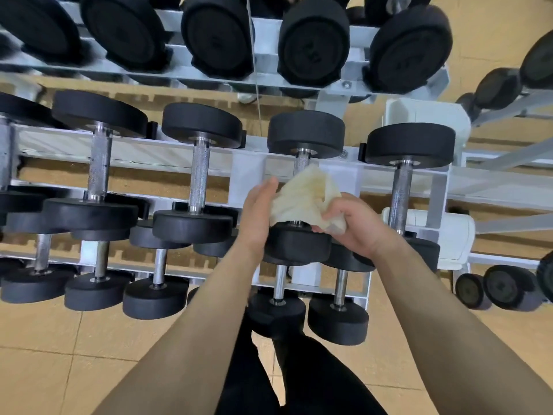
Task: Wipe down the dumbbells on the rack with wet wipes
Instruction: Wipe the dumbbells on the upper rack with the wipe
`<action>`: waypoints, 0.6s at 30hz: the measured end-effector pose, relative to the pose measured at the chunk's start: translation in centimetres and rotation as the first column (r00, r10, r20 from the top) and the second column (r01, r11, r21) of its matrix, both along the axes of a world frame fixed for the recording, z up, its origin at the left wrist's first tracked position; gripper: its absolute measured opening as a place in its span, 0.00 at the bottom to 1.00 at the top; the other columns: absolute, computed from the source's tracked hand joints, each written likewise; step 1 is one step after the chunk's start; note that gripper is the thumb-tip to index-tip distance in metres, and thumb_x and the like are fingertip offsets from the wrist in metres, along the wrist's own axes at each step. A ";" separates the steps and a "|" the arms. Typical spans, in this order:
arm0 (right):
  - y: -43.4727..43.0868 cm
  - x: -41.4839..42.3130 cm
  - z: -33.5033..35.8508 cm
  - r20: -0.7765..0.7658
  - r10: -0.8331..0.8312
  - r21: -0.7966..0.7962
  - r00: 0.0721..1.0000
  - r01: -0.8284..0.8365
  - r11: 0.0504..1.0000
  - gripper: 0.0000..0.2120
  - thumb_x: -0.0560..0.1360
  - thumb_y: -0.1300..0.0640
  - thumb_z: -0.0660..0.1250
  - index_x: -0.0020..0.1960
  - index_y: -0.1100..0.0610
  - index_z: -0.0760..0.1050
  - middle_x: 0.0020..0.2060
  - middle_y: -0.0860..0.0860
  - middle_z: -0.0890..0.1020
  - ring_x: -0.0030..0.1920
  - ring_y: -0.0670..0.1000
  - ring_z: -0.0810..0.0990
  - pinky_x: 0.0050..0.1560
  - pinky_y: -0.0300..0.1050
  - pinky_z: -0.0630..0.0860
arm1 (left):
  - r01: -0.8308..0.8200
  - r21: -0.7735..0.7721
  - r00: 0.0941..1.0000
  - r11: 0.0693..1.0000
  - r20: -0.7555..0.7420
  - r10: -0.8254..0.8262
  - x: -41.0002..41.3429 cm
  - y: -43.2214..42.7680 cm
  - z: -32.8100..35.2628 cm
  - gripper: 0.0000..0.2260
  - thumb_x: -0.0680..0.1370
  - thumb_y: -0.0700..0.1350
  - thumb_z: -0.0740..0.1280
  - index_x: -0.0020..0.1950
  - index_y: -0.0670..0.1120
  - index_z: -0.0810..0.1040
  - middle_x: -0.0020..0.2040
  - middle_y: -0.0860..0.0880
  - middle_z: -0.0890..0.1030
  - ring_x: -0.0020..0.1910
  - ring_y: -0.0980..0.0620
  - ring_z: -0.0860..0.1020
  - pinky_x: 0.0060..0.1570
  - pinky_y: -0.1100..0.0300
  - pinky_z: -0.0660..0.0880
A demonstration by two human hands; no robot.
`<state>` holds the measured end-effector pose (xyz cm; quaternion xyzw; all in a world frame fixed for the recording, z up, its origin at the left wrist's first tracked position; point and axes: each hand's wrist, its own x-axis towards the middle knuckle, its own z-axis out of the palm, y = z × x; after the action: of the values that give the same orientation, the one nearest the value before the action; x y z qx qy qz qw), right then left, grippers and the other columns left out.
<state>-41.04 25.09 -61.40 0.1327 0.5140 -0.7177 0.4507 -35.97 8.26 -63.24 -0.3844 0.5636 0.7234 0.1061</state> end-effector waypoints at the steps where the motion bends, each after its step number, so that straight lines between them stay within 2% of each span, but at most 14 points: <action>1: 0.1 -0.1 -0.1 0.000 0.007 -0.012 1.000 -0.007 1.000 0.22 0.64 0.65 0.62 0.58 0.67 0.74 0.42 0.56 0.79 0.37 0.51 0.79 0.38 0.43 0.74 | 0.056 -0.016 0.998 0.998 -0.018 -0.056 0.2 -0.6 0.0 0.17 0.76 0.58 0.69 0.56 0.47 0.83 0.52 0.49 0.85 0.51 0.48 0.83 0.56 0.49 0.78; 3: 0.2 -0.5 -0.4 0.001 0.007 0.036 1.000 -0.007 0.999 0.21 0.66 0.61 0.63 0.58 0.63 0.75 0.42 0.56 0.79 0.36 0.51 0.77 0.39 0.45 0.72 | 0.129 -0.058 0.989 0.990 -0.058 -0.133 0.3 -1.3 0.0 0.10 0.75 0.50 0.74 0.55 0.52 0.85 0.54 0.48 0.86 0.56 0.45 0.84 0.61 0.45 0.79; 4: 0.3 -0.8 -0.6 -0.023 0.027 0.099 0.999 -0.025 0.995 0.20 0.67 0.58 0.65 0.59 0.61 0.75 0.44 0.55 0.80 0.37 0.51 0.78 0.40 0.46 0.73 | 0.134 -0.061 0.987 0.989 -0.084 -0.139 0.1 -1.2 0.3 0.09 0.76 0.45 0.74 0.56 0.53 0.84 0.54 0.47 0.86 0.56 0.44 0.84 0.60 0.46 0.80; 6: 0.4 -1.2 -1.4 -0.118 0.115 0.298 0.986 -0.075 0.952 0.23 0.69 0.48 0.72 0.62 0.52 0.77 0.52 0.51 0.84 0.47 0.53 0.84 0.47 0.49 0.78 | 0.086 -0.086 0.991 0.993 -0.097 -0.095 -0.9 -1.1 0.3 0.12 0.78 0.38 0.71 0.61 0.48 0.79 0.55 0.46 0.84 0.53 0.47 0.85 0.52 0.52 0.83; 8: -0.2 -1.4 -2.1 -0.216 0.108 0.431 0.970 -0.004 0.902 0.25 0.70 0.42 0.76 0.64 0.47 0.76 0.56 0.48 0.84 0.54 0.50 0.84 0.54 0.49 0.79 | 0.082 -0.166 0.990 0.983 -0.098 -0.099 -2.3 -1.2 -0.1 0.14 0.78 0.34 0.67 0.60 0.49 0.76 0.54 0.46 0.82 0.50 0.47 0.85 0.45 0.53 0.84; 10: -0.8 -1.9 -3.3 -0.316 0.088 0.516 0.945 0.093 0.851 0.22 0.72 0.45 0.77 0.62 0.48 0.75 0.54 0.48 0.83 0.53 0.49 0.84 0.55 0.47 0.80 | 0.137 -0.286 0.985 0.948 -0.066 -0.162 -3.5 -1.3 -0.6 0.17 0.74 0.35 0.67 0.52 0.58 0.76 0.52 0.47 0.82 0.50 0.45 0.84 0.47 0.45 0.84; 12: -1.4 -2.6 -4.5 -0.368 0.180 0.623 0.912 0.098 0.776 0.08 0.78 0.51 0.70 0.55 0.49 0.76 0.49 0.48 0.83 0.52 0.52 0.83 0.54 0.50 0.80 | 0.219 -0.369 0.974 0.903 0.025 -0.226 -4.3 -1.6 -2.0 0.13 0.70 0.40 0.68 0.46 0.60 0.76 0.49 0.50 0.82 0.50 0.46 0.83 0.52 0.43 0.82; 13: -1.6 -2.7 -4.7 -0.368 0.224 0.673 0.902 0.092 0.734 0.01 0.80 0.53 0.66 0.50 0.49 0.75 0.46 0.48 0.82 0.52 0.53 0.82 0.52 0.49 0.80 | 0.254 -0.377 0.966 0.891 0.063 -0.249 -4.5 -1.7 -2.4 0.11 0.71 0.42 0.70 0.47 0.58 0.77 0.48 0.51 0.81 0.50 0.48 0.82 0.53 0.47 0.82; 15: -1.5 -2.7 -5.6 -0.360 0.230 0.722 0.904 0.114 0.682 0.07 0.81 0.57 0.62 0.45 0.48 0.74 0.42 0.46 0.80 0.48 0.54 0.81 0.43 0.44 0.75 | 0.291 -0.383 0.956 0.876 0.097 -0.275 -4.5 -1.9 -3.2 0.06 0.74 0.45 0.74 0.48 0.52 0.78 0.49 0.52 0.81 0.49 0.52 0.80 0.49 0.59 0.78; 18: -1.2 -2.3 -6.1 -0.359 0.134 0.765 0.924 0.209 0.610 0.05 0.79 0.59 0.62 0.48 0.51 0.74 0.42 0.46 0.79 0.46 0.51 0.78 0.37 0.38 0.69 | 0.288 -0.424 0.955 0.858 0.068 -0.287 -4.1 -1.9 -4.3 0.07 0.75 0.48 0.76 0.46 0.50 0.79 0.49 0.50 0.83 0.46 0.55 0.79 0.46 0.65 0.74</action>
<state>-43.35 23.89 -67.46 0.1865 0.8517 -0.4371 0.2210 -40.03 6.33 -67.51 -0.3105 0.7599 0.5570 0.1261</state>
